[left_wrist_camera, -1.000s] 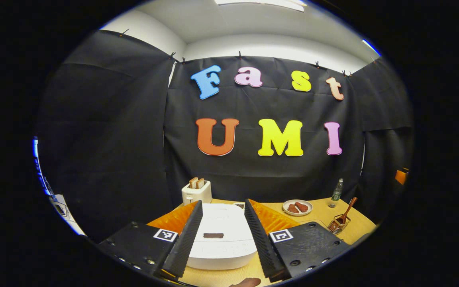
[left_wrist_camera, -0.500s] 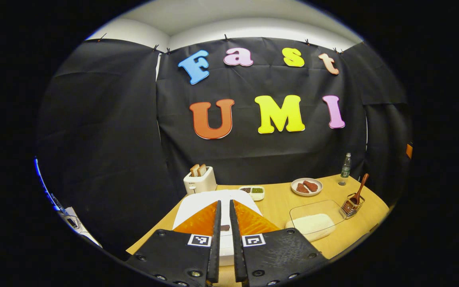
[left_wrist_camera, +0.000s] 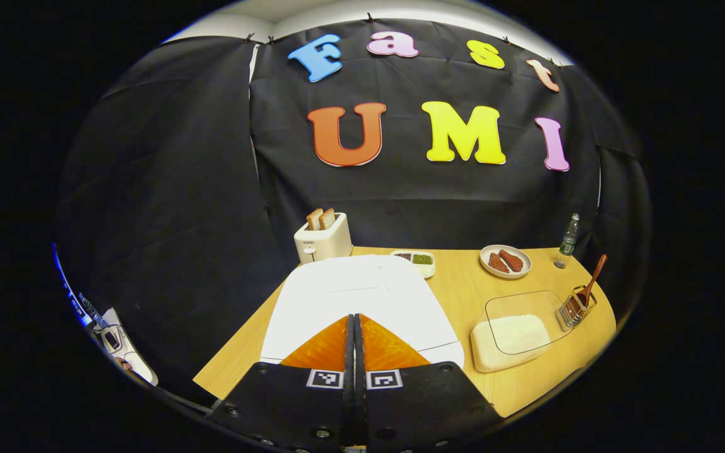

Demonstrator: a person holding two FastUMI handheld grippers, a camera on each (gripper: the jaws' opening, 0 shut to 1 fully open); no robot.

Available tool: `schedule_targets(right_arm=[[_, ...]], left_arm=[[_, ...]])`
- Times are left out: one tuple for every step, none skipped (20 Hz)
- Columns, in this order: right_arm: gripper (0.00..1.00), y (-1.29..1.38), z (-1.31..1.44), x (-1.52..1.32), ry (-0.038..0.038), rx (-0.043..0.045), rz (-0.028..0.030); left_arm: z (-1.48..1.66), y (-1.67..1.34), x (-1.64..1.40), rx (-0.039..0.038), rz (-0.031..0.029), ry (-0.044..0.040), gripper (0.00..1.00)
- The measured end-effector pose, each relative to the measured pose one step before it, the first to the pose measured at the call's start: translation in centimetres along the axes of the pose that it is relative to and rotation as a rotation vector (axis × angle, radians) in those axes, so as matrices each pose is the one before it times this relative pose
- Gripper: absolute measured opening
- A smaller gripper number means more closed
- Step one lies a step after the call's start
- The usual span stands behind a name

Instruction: Close the left gripper, press the button to open the rice cooker; take a wooden spoon from the chopstick holder with the right hand, scoop a spoonful of rice and pour it into the rice cooker, then put the wooden spoon back into the chopstick holder.

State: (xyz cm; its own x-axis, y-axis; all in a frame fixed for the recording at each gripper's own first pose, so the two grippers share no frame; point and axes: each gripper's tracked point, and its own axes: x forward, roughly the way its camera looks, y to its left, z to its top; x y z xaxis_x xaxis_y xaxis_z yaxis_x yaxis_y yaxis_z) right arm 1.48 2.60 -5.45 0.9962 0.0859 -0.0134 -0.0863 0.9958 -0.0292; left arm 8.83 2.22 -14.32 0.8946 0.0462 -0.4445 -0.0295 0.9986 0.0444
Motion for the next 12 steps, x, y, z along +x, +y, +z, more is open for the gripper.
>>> schedule_targets(right_arm=[[1.0, 0.462, 0.144, -0.09, -0.0068, -0.00929, 0.00969], [1.0, 0.286, 0.097, -0.103, -0.00726, -0.0126, 0.00565], [0.99, 0.224, 0.052, -0.023, -0.00458, -0.01277, 0.00296], [0.98, 0.149, -0.172, -0.089, 0.00388, -0.00888, -0.00041], [1.0, 0.176, -0.17, -0.185, 0.0079, 0.00116, -0.00015], [1.0, 0.447, 0.118, -0.253, -0.00152, 0.01134, 0.00886], [1.0, 0.643, 0.431, -0.226, -0.00916, 0.00805, 0.01496], [1.0, 0.288, 0.022, -0.117, -0.00685, -0.00214, 0.00816], [1.0, 0.054, 0.072, -0.066, -0.00293, -0.00828, -0.0039], [0.99, -0.547, -0.263, 0.016, 0.00326, -0.00544, -0.01678], [0.99, -0.206, 0.0, 0.059, -0.00095, 0.00366, -0.00696], [1.0, 0.185, -0.127, 0.139, 0.00449, 0.00694, 0.00052]], left_arm=[[-0.538, 0.113, 0.785, 0.00629, 0.00806, 0.02156, 0.0], [-0.517, 0.271, 0.696, 0.00141, 0.01267, 0.01796, 0.0], [-0.195, 0.023, 0.603, 0.00105, 0.00516, 0.01264, 0.0], [-0.392, -0.052, 0.497, -0.00672, -0.00197, 0.01404, 0.0], [-0.36, -0.015, 0.405, -0.015, -0.00348, 0.01536, 0.0], [-0.113, 0.092, 0.332, -0.01801, -0.00114, 0.00242, 0.0], [0.04, 0.011, 0.277, -0.01235, -0.00176, -0.0035, 0.0], [-0.361, 0.019, 0.151, -0.01281, -0.00547, 0.00934, 0.0], [-0.503, -0.211, 0.147, -0.01427, -0.01192, 0.01083, 0.0], [-0.566, 0.055, 0.232, -0.00822, -0.00141, 0.01352, 0.0], [0.287, -0.037, 0.185, 0.002, -0.00115, -0.01629, 0.0], [-0.273, -0.112, -0.246, 0.00877, 0.00147, 0.00899, 0.0]])
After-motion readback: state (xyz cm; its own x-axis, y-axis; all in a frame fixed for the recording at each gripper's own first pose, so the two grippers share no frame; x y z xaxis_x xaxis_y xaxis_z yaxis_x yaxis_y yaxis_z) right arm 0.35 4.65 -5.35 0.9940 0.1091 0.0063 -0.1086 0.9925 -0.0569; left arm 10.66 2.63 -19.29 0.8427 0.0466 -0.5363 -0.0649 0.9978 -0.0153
